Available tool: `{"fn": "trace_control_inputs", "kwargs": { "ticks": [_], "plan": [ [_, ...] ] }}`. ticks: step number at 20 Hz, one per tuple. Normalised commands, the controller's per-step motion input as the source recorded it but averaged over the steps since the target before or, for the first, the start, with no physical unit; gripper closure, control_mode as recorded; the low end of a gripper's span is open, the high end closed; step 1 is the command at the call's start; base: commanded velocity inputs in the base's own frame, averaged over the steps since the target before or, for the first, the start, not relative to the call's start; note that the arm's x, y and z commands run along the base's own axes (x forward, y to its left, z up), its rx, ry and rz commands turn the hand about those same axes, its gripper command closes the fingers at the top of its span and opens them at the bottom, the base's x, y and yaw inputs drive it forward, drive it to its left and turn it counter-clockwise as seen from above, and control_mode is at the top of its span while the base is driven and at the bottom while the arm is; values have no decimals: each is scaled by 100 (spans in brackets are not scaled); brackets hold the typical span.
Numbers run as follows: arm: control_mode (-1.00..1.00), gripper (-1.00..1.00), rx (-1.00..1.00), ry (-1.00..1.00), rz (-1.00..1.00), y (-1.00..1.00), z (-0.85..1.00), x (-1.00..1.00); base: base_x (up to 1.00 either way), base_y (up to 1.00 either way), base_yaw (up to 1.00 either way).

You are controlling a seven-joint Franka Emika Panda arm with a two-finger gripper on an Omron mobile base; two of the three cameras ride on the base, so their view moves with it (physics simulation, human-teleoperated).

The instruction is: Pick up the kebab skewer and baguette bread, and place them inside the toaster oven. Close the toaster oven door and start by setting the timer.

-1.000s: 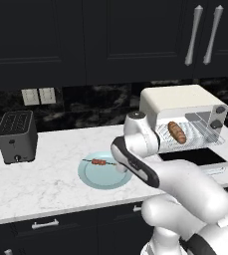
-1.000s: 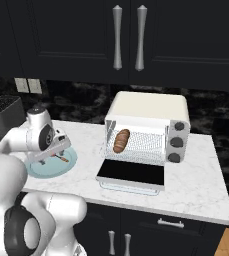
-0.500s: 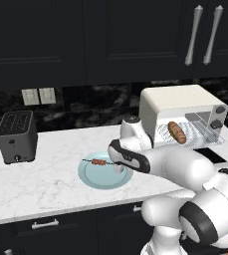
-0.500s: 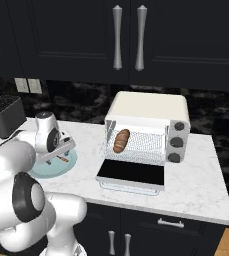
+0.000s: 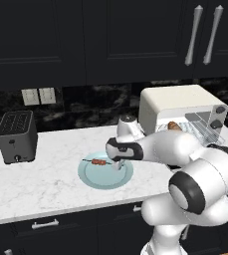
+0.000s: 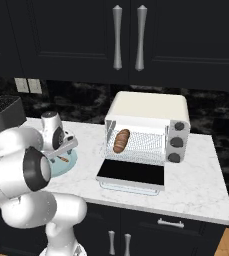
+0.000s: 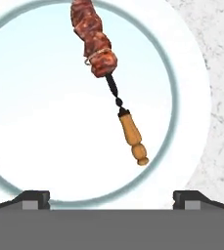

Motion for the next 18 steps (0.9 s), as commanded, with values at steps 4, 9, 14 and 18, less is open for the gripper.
{"fn": "trace_control_inputs", "kwargs": {
  "ticks": [4,9,14,18],
  "plan": [
    [-100,-100,-2,0,0,16,-39,10,0,0,0],
    [-100,-100,-1,0,0,3,-21,12,0,0,0],
    [-100,-100,-1,0,1,0,-12,22,0,0,0],
    [-100,-100,0,0,1,0,-15,22,0,0,0]
  ]
}}
